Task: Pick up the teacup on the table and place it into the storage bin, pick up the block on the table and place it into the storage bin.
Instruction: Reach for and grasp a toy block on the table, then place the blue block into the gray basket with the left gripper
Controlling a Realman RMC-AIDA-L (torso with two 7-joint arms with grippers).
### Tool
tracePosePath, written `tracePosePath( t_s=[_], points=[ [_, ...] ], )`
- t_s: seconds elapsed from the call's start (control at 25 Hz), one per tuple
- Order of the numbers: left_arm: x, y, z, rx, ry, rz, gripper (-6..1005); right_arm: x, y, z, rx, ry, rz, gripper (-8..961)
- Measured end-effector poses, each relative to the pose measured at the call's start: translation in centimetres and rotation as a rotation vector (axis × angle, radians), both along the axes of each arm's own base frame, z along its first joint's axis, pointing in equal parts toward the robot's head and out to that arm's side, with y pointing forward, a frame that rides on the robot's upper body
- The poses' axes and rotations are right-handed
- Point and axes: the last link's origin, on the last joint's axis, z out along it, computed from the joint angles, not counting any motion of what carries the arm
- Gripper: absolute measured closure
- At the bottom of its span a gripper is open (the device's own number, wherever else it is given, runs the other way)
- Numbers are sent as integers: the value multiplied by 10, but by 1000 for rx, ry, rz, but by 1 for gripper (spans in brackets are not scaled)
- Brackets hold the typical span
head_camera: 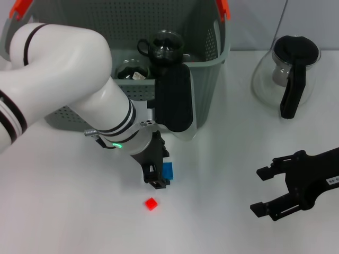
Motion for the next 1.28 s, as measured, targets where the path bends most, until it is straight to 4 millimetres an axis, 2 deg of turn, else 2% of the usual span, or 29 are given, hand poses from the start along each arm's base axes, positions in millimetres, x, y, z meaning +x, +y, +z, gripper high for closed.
tracePosePath(
  t_s=[0.6, 0.8, 1.04, 1.16, 1.28],
  points=[
    [-2, 0, -3, 4, -5, 32, 356, 2, 3, -2, 17, -5, 7, 8],
    [-2, 0, -3, -1, 0, 35, 436, 2, 4, -1, 20, -5, 7, 9],
    [-2, 0, -3, -5, 3, 38, 594, 2, 4, -1, 26, -6, 9, 9],
    [3, -2, -1, -13, -8, 42, 593, 2, 5, -1, 28, -7, 11, 9],
    [16, -5, 9, -29, -75, 82, 591, 3, 5, 0, 30, -8, 14, 8]
  ],
)
